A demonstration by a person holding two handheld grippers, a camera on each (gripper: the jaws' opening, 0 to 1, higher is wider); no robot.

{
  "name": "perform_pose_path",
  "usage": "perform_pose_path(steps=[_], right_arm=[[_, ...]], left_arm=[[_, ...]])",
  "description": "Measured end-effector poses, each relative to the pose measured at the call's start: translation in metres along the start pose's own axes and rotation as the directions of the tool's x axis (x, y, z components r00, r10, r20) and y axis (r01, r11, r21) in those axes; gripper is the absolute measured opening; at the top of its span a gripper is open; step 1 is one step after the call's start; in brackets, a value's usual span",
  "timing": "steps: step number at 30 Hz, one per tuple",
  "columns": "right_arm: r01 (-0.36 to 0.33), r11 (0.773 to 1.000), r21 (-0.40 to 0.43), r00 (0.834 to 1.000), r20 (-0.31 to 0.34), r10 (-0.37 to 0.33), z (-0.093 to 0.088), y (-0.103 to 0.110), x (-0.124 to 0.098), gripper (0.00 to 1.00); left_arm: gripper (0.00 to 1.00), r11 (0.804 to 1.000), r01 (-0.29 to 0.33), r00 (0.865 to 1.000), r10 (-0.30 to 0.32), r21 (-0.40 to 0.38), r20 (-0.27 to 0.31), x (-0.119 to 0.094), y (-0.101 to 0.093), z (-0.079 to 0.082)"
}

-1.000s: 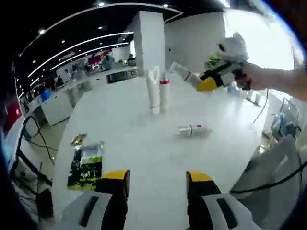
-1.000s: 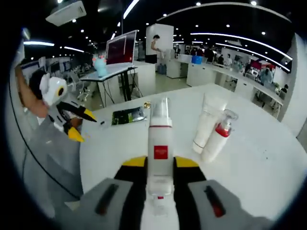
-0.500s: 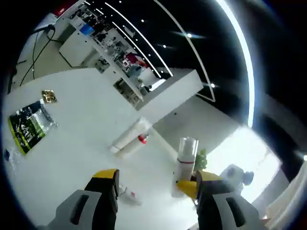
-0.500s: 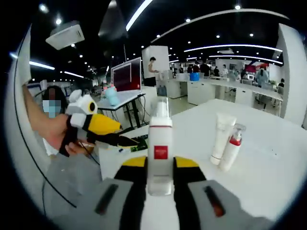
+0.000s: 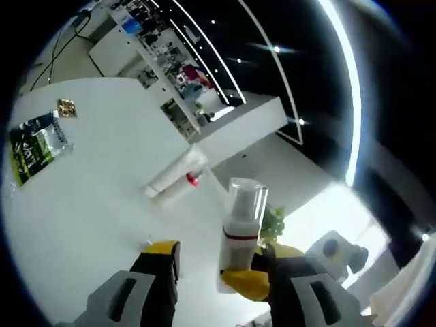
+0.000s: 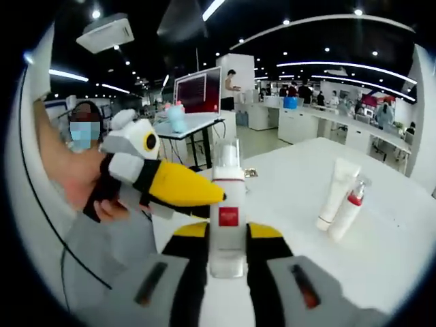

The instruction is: Arrange the skincare products in the storage area until every visible bottle or jar stands upright without overlapping.

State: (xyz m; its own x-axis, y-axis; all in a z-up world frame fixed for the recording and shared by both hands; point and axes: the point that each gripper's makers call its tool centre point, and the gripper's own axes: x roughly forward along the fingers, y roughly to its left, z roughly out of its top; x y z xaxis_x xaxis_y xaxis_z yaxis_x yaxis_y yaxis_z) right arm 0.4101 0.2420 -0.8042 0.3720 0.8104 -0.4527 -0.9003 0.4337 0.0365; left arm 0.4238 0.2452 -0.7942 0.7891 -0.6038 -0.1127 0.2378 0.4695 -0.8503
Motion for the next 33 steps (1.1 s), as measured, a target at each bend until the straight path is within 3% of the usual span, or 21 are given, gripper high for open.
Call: perform_pose_path(steps=[4,8,14,17,20,25,27,33], right_arm=[[-0.02,0.998,-0.054,0.999,-0.033,0.019,-0.002,0.014,0.006,0.2],[-0.022,0.997,-0.07,0.998,-0.061,0.018,-0.004,0.022,0.01,0.2],[-0.032,0.997,-0.075,0.996,-0.089,0.025,-0.009,0.031,0.014,0.2],[-0.049,0.997,-0.067,0.993,-0.11,0.042,-0.015,0.037,0.016,0.21],[-0.107,0.994,-0.033,0.987,-0.123,0.102,-0.024,0.049,0.017,0.21],[-0.213,0.976,-0.054,0.962,-0.189,0.199,-0.038,0.068,0.015,0.22],[-0.232,0.971,-0.064,0.956,-0.202,0.215,-0.041,0.071,0.013,0.24],[-0.258,0.965,-0.037,0.944,-0.223,0.244,-0.043,0.064,0.003,0.27]], left_arm=[[0.44,0.999,-0.02,1.0,0.02,0.026,-0.006,-0.001,0.003,-0.003],[0.26,0.999,-0.029,0.999,0.03,0.041,-0.032,-0.005,0.006,-0.007],[0.23,0.998,-0.041,0.998,0.043,0.036,-0.049,-0.014,0.01,-0.01],[0.22,0.992,-0.034,0.997,0.041,0.122,-0.06,-0.019,0.01,-0.014],[0.22,0.986,-0.046,0.995,0.059,0.161,-0.08,-0.028,0.014,-0.02],[0.22,0.962,-0.052,0.989,0.086,0.269,-0.117,-0.044,0.02,-0.027],[0.22,0.941,-0.059,0.986,0.107,0.332,-0.127,-0.052,0.026,-0.027],[0.22,0.922,-0.095,0.98,0.153,0.374,-0.128,-0.064,0.041,-0.026]])
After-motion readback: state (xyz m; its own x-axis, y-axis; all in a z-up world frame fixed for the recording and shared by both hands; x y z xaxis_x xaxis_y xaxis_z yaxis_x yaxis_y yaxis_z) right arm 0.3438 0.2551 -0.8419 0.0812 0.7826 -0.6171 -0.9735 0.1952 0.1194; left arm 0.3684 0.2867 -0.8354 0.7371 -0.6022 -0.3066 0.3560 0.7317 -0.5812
